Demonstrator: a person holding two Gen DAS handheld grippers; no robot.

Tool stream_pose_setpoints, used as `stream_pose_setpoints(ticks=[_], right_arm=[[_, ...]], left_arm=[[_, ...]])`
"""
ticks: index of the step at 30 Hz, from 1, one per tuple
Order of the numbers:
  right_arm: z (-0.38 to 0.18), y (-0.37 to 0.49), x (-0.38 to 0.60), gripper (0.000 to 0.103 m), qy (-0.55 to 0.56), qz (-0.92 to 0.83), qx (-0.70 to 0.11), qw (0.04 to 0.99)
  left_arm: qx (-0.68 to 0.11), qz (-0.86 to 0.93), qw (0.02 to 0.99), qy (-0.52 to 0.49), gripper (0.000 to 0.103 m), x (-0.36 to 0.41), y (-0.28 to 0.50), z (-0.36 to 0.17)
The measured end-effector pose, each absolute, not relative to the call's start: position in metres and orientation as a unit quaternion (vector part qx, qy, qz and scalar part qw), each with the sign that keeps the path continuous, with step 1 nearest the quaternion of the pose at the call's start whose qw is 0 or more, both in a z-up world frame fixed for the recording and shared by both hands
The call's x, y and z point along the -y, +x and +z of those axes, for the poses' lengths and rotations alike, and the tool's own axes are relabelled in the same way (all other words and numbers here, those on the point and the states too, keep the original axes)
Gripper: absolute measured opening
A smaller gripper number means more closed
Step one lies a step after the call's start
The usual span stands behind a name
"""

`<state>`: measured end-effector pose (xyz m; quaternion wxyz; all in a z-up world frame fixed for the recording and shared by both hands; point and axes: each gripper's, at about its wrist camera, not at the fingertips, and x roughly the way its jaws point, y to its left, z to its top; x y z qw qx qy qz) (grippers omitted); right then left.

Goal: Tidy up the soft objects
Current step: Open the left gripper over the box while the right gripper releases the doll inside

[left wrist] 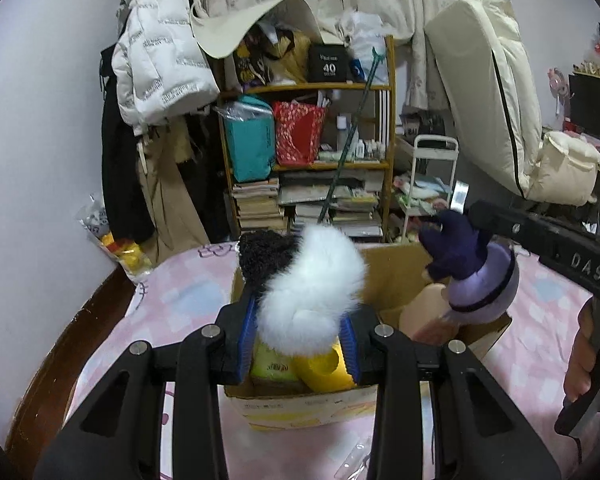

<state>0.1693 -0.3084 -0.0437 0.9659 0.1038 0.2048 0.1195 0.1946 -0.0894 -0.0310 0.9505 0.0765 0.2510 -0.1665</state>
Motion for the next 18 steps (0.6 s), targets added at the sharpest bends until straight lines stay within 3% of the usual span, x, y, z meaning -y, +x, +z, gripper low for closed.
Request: stream_pose_setpoints(ticks=[7,10,15,17,18], right_arm=[[-0.055,0.178,0.299,0.012,0.092,0.114,-0.235,0.961],[-0.057,0.179,0.296,0.012,0.093,0.117,-0.244,0.958],[-0.059,0.181,0.296,0.013,0.089,0.117,-0.260,0.954],[-0.060,0.179,0.296,0.017,0.088,0.116,-0.265,0.953],[-0.061,0.178,0.296,0.025,0.087,0.117,-0.268,0.952]], left_arm=[[-0.289,-0.193,0.932,0.099,0.039,0.100,0.201,-0.052],[-0.292,-0.186,0.932,0.106,0.053,0.101,0.198,-0.057],[-0.294,-0.169,0.935,0.104,0.060,0.098,0.199,-0.057],[-0.297,-0.162,0.936,0.097,0.072,0.095,0.198,-0.056],[-0.297,-0.158,0.937,0.091,0.075,0.093,0.198,-0.055]])
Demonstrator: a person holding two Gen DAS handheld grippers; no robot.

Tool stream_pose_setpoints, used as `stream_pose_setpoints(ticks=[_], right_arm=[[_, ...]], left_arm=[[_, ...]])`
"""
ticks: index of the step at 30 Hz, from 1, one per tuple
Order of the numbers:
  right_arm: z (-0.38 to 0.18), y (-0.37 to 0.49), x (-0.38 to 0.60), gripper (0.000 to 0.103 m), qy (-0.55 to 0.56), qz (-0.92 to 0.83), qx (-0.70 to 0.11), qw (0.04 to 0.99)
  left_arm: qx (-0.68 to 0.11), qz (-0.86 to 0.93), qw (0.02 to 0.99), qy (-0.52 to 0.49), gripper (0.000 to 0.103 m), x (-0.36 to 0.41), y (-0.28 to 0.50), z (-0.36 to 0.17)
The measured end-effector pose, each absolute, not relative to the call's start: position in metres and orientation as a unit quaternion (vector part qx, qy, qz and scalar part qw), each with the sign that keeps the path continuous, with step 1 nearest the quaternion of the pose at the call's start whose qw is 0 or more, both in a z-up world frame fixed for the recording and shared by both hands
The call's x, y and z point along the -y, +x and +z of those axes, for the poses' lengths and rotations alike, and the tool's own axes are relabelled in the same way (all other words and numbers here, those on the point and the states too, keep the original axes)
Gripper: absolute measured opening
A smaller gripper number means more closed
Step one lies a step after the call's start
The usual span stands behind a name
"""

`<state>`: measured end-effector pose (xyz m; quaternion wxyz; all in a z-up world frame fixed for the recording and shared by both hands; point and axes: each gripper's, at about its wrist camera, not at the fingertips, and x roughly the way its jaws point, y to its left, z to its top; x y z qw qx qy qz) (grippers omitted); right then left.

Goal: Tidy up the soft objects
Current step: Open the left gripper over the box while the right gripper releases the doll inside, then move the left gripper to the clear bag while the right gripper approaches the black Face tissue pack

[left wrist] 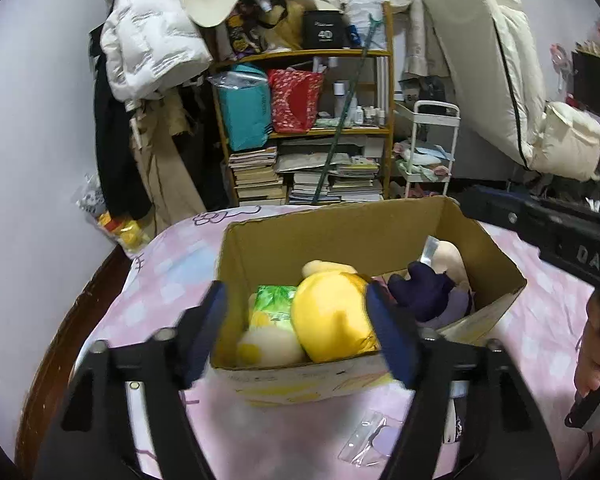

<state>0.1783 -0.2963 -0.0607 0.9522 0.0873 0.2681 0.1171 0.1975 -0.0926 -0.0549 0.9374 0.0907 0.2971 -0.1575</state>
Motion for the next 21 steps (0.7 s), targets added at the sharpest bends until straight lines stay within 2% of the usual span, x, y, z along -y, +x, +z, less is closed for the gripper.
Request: stream_pose_setpoints(ticks=[1,3,6,9,12,15,17,21], right_arm=[[-0.061,0.177,0.297,0.035,0.087,0.117,-0.269,0.952],[-0.059,0.172,0.297,0.044,0.085,0.115,-0.267,0.953],[-0.057,0.168,0.297,0.048,0.076,0.108,-0.271,0.953],[-0.054,0.161,0.298,0.065,0.079,0.106,-0.271,0.953],[-0.050,0.153,0.301,0.074,0.087,0.094,-0.270,0.954],[-0.046,0.147,0.304,0.090,0.093,0.091,-0.276,0.952],[-0.044,0.141,0.304,0.093,0.093,0.089,-0.277,0.952],[-0.042,0.125,0.305,0.101,0.094,0.081,-0.276,0.953]], left_arm=[[-0.296,-0.155,0.939,0.086,0.076,0.090,0.197,-0.054],[-0.299,-0.148,0.939,0.082,0.076,0.087,0.195,-0.051],[-0.298,-0.140,0.940,0.086,0.077,0.083,0.190,-0.046],[-0.289,-0.128,0.944,0.094,0.084,0.081,0.180,-0.040],[-0.287,-0.130,0.945,0.087,0.085,0.077,0.170,-0.033],[-0.294,-0.131,0.943,0.091,0.088,0.075,0.158,-0.028],[-0.297,-0.133,0.941,0.096,0.094,0.074,0.150,-0.027],[-0.300,-0.135,0.938,0.112,0.095,0.077,0.136,-0.026]])
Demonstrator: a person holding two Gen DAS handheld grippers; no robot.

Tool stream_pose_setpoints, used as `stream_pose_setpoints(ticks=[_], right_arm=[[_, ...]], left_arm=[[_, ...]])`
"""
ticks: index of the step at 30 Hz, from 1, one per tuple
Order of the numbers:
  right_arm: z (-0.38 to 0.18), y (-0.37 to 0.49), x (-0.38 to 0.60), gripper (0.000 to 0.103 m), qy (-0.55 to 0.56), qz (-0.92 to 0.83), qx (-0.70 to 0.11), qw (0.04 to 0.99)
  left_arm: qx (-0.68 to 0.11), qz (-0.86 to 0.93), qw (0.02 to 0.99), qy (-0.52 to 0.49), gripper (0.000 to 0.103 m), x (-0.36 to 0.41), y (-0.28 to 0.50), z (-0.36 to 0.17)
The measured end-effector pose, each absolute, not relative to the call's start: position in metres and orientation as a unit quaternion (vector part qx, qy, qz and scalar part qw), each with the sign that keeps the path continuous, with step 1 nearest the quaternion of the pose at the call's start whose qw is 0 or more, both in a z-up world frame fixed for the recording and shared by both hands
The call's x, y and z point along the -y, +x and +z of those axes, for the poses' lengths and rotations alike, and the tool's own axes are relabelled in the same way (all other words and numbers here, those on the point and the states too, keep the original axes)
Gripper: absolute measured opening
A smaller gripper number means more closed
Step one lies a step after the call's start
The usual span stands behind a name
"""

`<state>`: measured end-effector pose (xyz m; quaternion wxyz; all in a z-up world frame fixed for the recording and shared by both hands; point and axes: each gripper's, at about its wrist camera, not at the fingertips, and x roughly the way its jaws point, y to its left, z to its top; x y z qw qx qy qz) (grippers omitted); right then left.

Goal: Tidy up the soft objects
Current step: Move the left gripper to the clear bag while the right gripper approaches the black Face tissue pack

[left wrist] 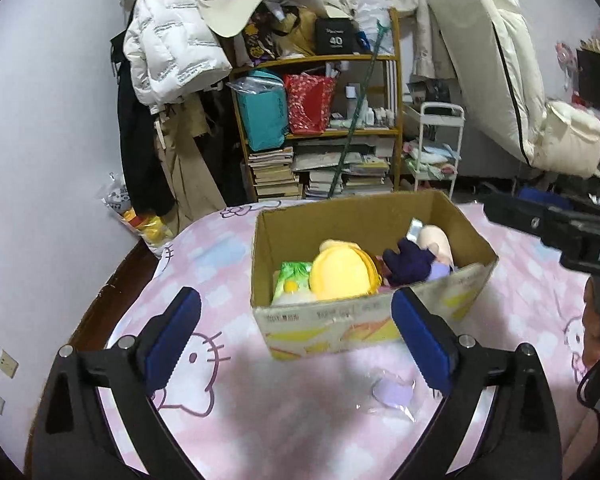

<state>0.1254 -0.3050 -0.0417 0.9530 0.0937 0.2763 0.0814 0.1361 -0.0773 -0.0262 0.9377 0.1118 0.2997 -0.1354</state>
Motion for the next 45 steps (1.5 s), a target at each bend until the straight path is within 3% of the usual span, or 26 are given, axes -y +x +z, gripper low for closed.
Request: stream_pose_setpoints(ticks=[18,45], right_arm=[[-0.051,0.091,0.308,0.103,0.121,0.078,-0.301,0.943],[-0.120,0.114,0.315,0.103,0.176,0.071,-0.402,0.896]], left_arm=[[-0.337,-0.143,0.922,0.124,0.095,0.084,0.098,-0.041],[-0.409,-0.177,0.886,0.126,0.095,0.103,0.125,-0.100]])
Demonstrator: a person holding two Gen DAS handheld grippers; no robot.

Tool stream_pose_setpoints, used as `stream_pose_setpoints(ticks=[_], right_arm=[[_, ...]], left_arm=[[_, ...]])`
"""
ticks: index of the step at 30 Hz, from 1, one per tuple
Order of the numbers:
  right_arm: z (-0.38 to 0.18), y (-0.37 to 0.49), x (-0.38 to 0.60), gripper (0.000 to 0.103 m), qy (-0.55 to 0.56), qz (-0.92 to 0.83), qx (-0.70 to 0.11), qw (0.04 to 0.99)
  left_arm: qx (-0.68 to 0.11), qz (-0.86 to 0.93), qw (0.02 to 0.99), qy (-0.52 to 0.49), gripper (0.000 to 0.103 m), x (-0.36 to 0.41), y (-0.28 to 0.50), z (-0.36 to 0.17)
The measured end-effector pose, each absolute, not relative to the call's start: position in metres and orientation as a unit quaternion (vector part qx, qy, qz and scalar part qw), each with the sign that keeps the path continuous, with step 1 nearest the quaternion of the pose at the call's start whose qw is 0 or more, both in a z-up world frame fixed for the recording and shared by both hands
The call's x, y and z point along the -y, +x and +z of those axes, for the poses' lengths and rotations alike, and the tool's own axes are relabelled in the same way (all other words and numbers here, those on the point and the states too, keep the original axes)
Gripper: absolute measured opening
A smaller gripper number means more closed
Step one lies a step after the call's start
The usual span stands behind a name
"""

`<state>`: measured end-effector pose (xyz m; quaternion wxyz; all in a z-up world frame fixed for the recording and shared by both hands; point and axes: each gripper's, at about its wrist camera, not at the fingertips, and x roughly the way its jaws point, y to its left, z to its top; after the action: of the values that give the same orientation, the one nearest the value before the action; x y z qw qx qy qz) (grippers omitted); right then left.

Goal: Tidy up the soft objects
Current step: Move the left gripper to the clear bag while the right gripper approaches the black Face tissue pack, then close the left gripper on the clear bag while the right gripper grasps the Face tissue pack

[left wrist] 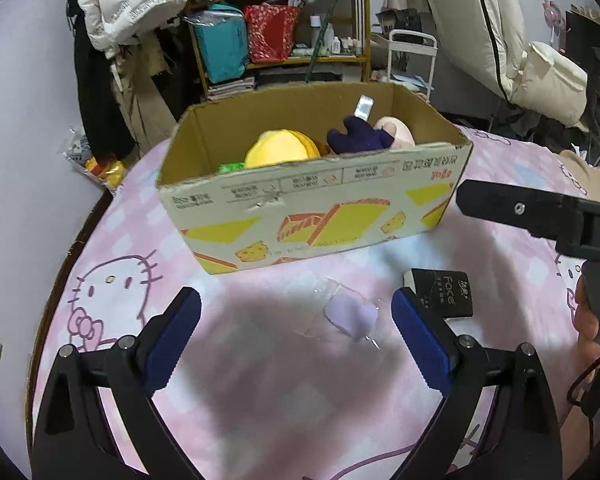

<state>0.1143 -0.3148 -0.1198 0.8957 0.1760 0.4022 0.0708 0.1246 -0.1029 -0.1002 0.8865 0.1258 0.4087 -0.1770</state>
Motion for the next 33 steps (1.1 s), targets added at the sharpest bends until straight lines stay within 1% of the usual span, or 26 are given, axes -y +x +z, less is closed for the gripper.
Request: stream_pose_setpoints(ticks=[7,23,27,33], right_arm=[[-0.130,0.123,0.312,0.103,0.169,0.072,-0.425,0.886],[-0.168,0.135,0.308,0.103,0.188,0.074,-0.493,0.846],[-0.177,0.138,0.306,0.103,0.195,0.076,-0.505,0.837],[-0.191,0.145,0.300,0.103,0.179,0.075,-0.534,0.823]], left_arm=[[-0.427,-0.176,0.875,0.146,0.095,0.109,0.130,-0.119],[-0.472,-0.224,0.840,0.146,0.095,0.124,0.142,-0.149],[-0.470,-0.236,0.837,0.147,0.095,0.128,0.142,-0.156],[-0.484,-0.251,0.827,0.140,0.095,0.133,0.147,-0.172]])
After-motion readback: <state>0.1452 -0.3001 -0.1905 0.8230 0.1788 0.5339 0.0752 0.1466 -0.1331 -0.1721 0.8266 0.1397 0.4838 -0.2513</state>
